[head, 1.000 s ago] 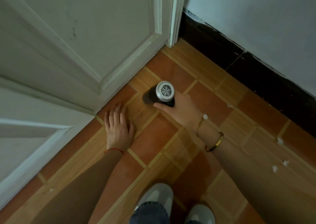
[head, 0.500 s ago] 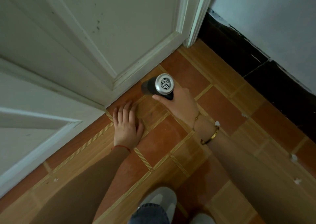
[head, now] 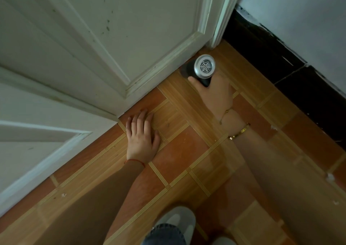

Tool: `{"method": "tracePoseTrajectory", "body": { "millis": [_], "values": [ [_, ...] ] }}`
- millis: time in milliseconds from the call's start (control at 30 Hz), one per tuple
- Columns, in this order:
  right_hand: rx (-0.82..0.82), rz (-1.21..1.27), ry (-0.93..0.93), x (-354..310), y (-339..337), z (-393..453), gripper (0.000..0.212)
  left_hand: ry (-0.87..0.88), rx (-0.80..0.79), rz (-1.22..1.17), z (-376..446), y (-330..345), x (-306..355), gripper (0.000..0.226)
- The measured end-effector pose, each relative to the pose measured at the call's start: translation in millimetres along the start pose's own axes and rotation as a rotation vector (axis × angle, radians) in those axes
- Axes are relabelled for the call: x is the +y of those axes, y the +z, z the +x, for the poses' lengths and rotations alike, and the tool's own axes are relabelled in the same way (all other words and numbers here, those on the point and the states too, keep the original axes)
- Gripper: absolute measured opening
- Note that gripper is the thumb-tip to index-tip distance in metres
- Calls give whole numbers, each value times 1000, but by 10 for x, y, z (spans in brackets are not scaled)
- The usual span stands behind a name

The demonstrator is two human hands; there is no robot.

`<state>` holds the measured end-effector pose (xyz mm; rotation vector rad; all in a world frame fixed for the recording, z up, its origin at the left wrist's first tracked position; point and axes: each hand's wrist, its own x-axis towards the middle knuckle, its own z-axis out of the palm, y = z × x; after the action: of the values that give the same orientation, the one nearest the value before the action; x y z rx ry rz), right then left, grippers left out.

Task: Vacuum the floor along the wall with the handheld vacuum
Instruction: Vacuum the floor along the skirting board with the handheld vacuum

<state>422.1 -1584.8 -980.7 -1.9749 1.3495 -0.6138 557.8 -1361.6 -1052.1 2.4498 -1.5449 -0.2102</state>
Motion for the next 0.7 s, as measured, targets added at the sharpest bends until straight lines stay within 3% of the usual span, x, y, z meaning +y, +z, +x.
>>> {"method": "tracePoseTrajectory", "body": {
  "millis": [233,567,700],
  "values": [
    [-150,-16,-149,-122,142,-241,62,9,14,2,-4,-3,-9,57],
    [49,-53,8,119,-131,31,68,2,5,15,-6,-9,16,55],
    [-64,-53,-26,83,-109,-65,68,-3,2,10,-8,-4,13,56]
  ]
}}
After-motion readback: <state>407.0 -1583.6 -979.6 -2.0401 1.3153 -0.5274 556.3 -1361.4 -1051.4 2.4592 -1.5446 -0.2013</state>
